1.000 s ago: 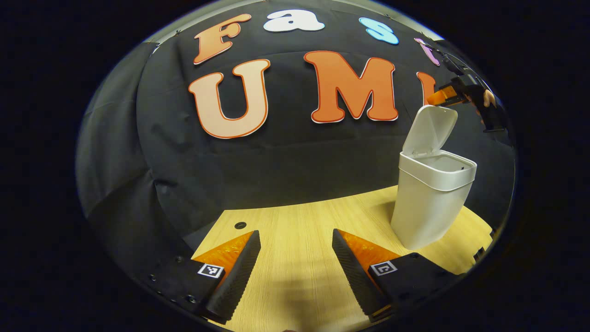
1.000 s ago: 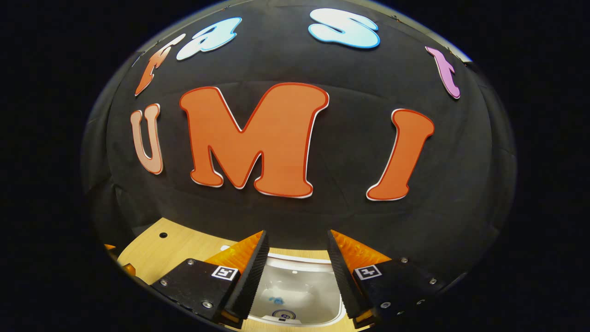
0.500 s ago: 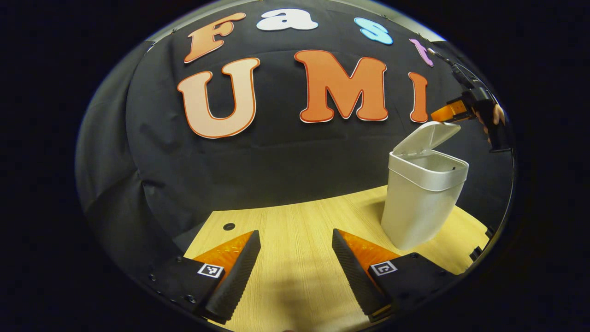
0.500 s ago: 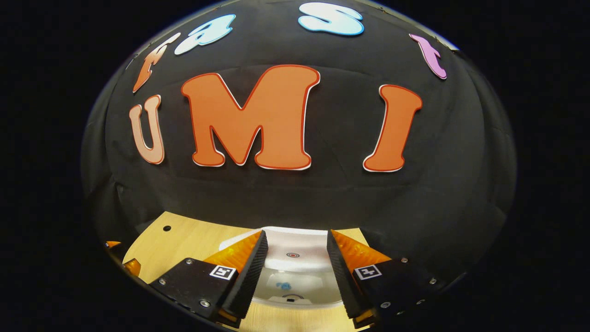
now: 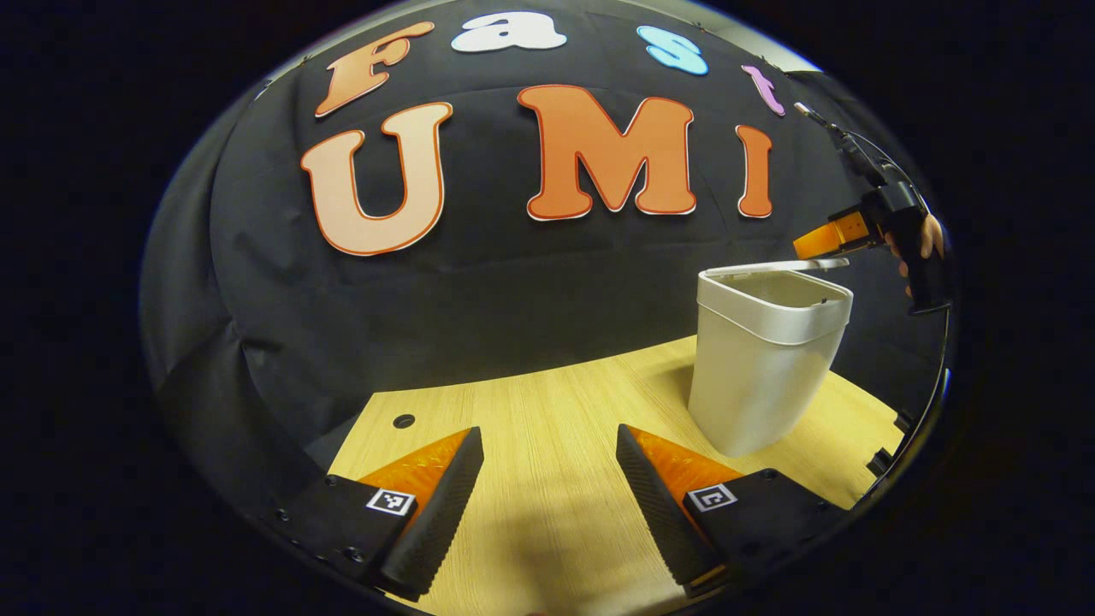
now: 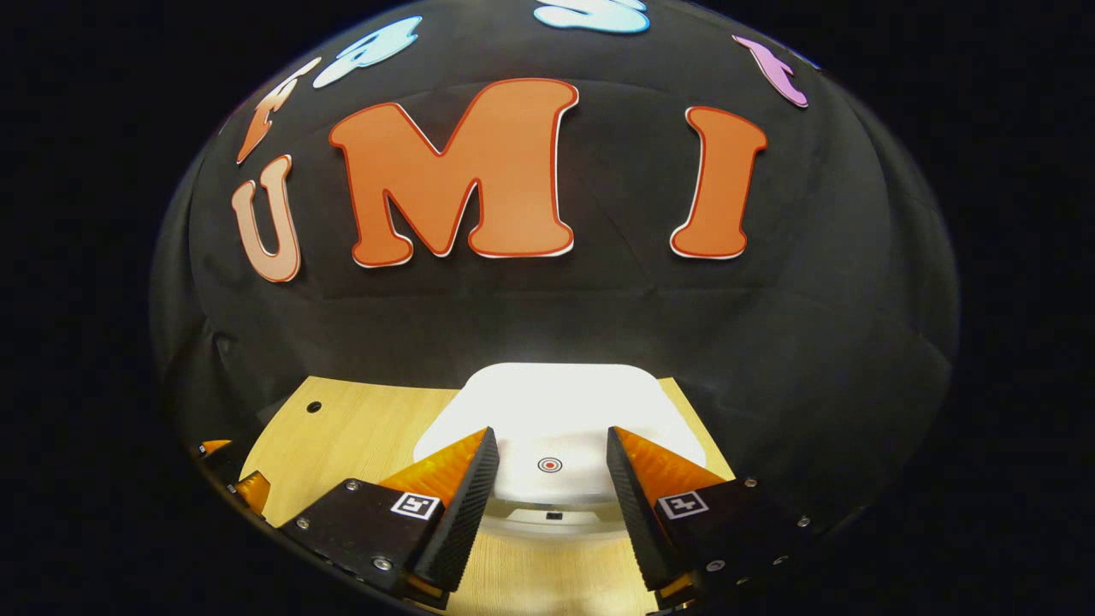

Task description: Press the lid of the desktop garbage bin to open it, pick up the crumpled paper on the desktop and throw it into the bin, then pick up the pop can on the desktop and drop it into the bin, and finally close the garbage bin lid.

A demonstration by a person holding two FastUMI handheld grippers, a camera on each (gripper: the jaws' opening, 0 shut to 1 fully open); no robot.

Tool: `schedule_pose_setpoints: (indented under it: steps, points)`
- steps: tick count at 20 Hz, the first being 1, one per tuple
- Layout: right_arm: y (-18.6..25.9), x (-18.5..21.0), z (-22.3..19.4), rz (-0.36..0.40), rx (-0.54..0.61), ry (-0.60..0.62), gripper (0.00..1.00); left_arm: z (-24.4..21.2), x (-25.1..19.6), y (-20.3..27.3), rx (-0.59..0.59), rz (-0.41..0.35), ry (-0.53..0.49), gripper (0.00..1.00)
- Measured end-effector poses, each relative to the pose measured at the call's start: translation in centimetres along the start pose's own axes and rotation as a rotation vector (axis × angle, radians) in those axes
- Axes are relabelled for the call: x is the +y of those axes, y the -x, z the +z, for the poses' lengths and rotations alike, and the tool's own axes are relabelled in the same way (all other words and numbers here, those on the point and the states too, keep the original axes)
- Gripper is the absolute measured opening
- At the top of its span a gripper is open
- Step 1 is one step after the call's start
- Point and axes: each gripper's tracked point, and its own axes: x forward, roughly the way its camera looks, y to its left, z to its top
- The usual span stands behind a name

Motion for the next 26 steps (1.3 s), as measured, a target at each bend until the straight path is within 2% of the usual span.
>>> schedule_pose_setpoints:
  steps: [8,13,14,17,24,26]
  points:
    - [0.0,0.7,-3.0,-0.022,0.052,0.016,0.77,-0.7,0.5,-0.1,0.017,0.002,0.003,1.00]
    - [0.4,0.7,-3.0,-0.029,0.032,0.002,0.76,-0.9,0.4,-0.3,0.026,-0.005,-0.002,1.00]
    - [0.5,0.7,-3.1,-0.031,0.029,0.007,0.76,-0.9,0.3,-0.3,0.027,-0.009,-0.003,0.97]
    - [0.6,0.7,-3.3,-0.042,0.021,-0.010,0.75,-1.1,0.2,-0.4,0.032,-0.017,-0.013,1.00]
    - [0.6,0.8,-3.8,-0.060,0.042,-0.038,0.63,-0.8,0.3,-0.4,0.027,-0.021,-0.019,0.99]
    - [0.7,0.8,-3.7,-0.062,0.023,-0.025,0.55,-0.3,0.5,-0.5,0.016,-0.018,-0.023,0.99]
